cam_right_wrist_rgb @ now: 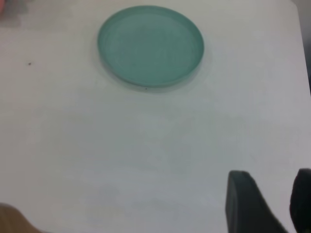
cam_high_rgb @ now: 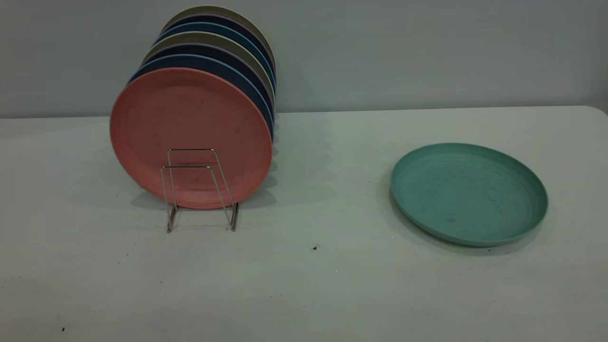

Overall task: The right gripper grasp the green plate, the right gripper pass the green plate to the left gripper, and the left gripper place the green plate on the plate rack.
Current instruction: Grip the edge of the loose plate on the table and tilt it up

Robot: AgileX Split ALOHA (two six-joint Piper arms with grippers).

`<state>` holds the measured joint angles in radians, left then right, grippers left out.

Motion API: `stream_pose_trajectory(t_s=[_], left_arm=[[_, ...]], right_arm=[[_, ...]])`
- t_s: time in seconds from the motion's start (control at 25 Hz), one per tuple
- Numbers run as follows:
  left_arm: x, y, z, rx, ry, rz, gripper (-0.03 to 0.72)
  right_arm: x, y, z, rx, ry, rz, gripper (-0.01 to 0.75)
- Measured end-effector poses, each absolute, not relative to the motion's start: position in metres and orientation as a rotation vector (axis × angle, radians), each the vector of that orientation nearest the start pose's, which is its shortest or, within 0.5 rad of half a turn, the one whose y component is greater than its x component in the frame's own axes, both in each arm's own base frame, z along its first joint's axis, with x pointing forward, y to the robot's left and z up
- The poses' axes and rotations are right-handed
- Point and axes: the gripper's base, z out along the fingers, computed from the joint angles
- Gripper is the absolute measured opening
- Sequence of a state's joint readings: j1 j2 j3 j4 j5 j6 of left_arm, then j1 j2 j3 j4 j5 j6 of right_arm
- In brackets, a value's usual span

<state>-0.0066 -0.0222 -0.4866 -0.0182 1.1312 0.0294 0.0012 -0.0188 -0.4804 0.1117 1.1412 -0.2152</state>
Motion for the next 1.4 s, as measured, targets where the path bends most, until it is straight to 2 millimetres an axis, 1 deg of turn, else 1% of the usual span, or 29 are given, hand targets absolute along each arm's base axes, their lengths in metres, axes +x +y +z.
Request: stream_pose_trajectory(t_s=[0.36,0.56,0.64,0.76,0.92,1.0,1.08,1.2,1.28,1.4], left_arm=[[-0.010,-0.001,0.268,0.043,2.103,-0.006,0.485],[-0.008,-0.002,0.286,0.039,1.945,-0.021,0.485],[-0.007,-0.003,0.289,0.037,1.917,-0.031,0.485],[-0.003,-0.004,0.289,0.037,1.942,-0.040,0.485],[0.008,-0.004,0.289,0.036,2.010,-0.041,0.485],[0.016,-0.004,0.289,0.036,2.047,-0.042,0.485],[0.025,-0.004,0.289,0.034,2.086,-0.048,0.485],[0.040,-0.006,0.289,0.026,2.134,-0.081,0.485],[0.052,-0.008,0.288,0.016,2.174,-0.117,0.485],[0.071,-0.011,0.286,-0.009,2.217,-0.170,0.485]], right_arm=[[-0.009,0.010,0.266,-0.235,2.106,0.019,0.243],[-0.010,0.017,0.267,-0.241,2.094,0.126,0.243],[-0.010,0.019,0.267,-0.245,2.089,0.160,0.243],[-0.010,0.020,0.268,-0.244,2.081,0.174,0.243],[-0.007,0.020,0.271,-0.238,2.061,0.171,0.251],[0.002,0.020,0.275,-0.244,2.057,0.165,0.272],[0.013,0.021,0.280,-0.251,2.046,0.171,0.316],[0.033,0.025,0.285,-0.257,2.054,0.240,0.383],[0.048,0.030,0.286,-0.265,2.084,0.310,0.406],[0.074,0.034,0.285,-0.244,2.136,0.406,0.415]])
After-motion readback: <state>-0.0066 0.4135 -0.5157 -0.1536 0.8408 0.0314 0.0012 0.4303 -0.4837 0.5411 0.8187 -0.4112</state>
